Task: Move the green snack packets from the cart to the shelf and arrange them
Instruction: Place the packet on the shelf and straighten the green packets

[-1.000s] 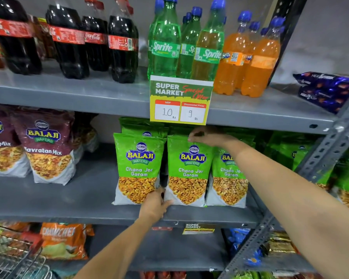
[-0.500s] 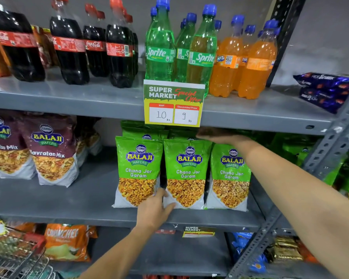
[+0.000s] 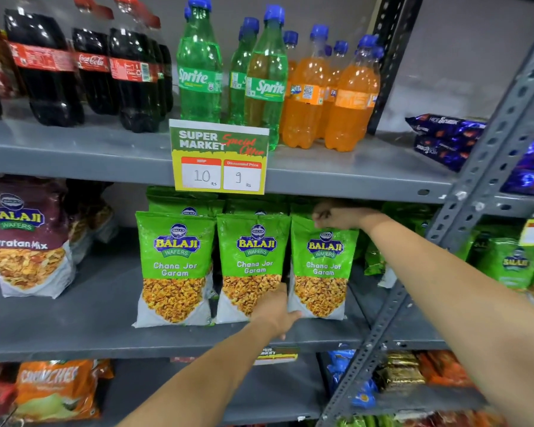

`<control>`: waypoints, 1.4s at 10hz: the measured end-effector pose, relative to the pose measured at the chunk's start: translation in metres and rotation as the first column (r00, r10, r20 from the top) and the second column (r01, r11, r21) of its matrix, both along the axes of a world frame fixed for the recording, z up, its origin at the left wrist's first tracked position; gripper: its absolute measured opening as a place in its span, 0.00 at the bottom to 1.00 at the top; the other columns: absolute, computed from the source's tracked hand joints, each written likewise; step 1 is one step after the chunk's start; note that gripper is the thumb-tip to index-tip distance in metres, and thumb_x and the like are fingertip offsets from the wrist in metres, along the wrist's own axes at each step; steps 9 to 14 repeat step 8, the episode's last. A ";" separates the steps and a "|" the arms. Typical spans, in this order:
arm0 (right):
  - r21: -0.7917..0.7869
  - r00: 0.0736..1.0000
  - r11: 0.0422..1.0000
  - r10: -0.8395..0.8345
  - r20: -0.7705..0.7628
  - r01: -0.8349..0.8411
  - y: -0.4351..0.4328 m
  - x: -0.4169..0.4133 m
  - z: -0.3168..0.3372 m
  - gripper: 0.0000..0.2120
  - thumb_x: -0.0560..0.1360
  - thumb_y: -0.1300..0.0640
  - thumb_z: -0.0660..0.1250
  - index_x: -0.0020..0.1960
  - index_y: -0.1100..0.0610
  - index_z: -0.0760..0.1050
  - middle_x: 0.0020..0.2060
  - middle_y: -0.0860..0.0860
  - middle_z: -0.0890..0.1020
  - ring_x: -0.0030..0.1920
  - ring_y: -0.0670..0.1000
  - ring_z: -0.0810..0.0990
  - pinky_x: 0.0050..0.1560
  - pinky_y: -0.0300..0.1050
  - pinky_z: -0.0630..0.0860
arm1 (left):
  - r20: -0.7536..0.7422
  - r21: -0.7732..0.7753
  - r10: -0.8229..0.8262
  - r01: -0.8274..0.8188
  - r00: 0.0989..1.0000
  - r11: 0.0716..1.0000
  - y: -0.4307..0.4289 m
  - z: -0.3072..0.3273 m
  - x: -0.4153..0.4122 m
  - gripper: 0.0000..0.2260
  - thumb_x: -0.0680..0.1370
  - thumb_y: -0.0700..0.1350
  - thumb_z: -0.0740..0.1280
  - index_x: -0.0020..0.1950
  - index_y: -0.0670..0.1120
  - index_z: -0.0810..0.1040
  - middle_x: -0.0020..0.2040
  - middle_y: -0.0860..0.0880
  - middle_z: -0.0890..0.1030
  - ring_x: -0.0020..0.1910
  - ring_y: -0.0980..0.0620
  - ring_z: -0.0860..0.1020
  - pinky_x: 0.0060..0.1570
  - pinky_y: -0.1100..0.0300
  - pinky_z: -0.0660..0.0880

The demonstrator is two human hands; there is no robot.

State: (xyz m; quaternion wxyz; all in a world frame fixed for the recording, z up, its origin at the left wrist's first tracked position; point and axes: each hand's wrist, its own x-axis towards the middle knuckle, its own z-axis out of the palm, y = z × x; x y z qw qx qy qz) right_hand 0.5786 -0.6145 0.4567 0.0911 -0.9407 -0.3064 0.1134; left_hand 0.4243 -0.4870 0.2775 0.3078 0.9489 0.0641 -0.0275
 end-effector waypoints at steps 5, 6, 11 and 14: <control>0.066 0.986 0.991 -0.122 0.114 0.115 0.007 -0.009 -0.005 0.13 0.79 0.51 0.59 0.60 0.55 0.72 0.63 0.55 0.76 0.61 0.56 0.75 0.63 0.47 0.69 | -0.213 -0.275 0.108 -0.165 0.971 0.947 -0.011 0.000 0.008 0.14 0.80 0.41 0.62 0.64 0.42 0.68 0.36 0.44 0.82 0.24 0.53 0.79 0.28 0.61 0.79; 0.014 0.979 0.992 -0.127 0.162 0.127 0.006 -0.019 -0.005 0.16 0.78 0.49 0.61 0.63 0.53 0.70 0.66 0.55 0.74 0.63 0.57 0.74 0.64 0.49 0.70 | -0.140 -0.143 0.040 -0.060 0.989 0.988 -0.007 0.007 -0.002 0.18 0.78 0.46 0.66 0.65 0.43 0.67 0.43 0.43 0.84 0.32 0.50 0.83 0.40 0.56 0.82; 0.046 0.937 0.977 -0.214 0.277 0.210 -0.009 -0.050 -0.015 0.26 0.76 0.42 0.61 0.69 0.54 0.65 0.68 0.58 0.71 0.66 0.59 0.72 0.66 0.54 0.71 | 0.057 0.020 -0.049 0.048 0.997 0.999 0.008 0.026 -0.028 0.23 0.77 0.52 0.67 0.67 0.44 0.65 0.39 0.45 0.82 0.38 0.48 0.84 0.43 0.54 0.80; 0.046 0.937 0.977 -0.214 0.277 0.210 -0.009 -0.050 -0.015 0.26 0.76 0.42 0.61 0.69 0.54 0.65 0.68 0.58 0.71 0.66 0.59 0.72 0.66 0.54 0.71 | 0.057 0.020 -0.049 0.048 0.997 0.999 0.008 0.026 -0.028 0.23 0.77 0.52 0.67 0.67 0.44 0.65 0.39 0.45 0.82 0.38 0.48 0.84 0.43 0.54 0.80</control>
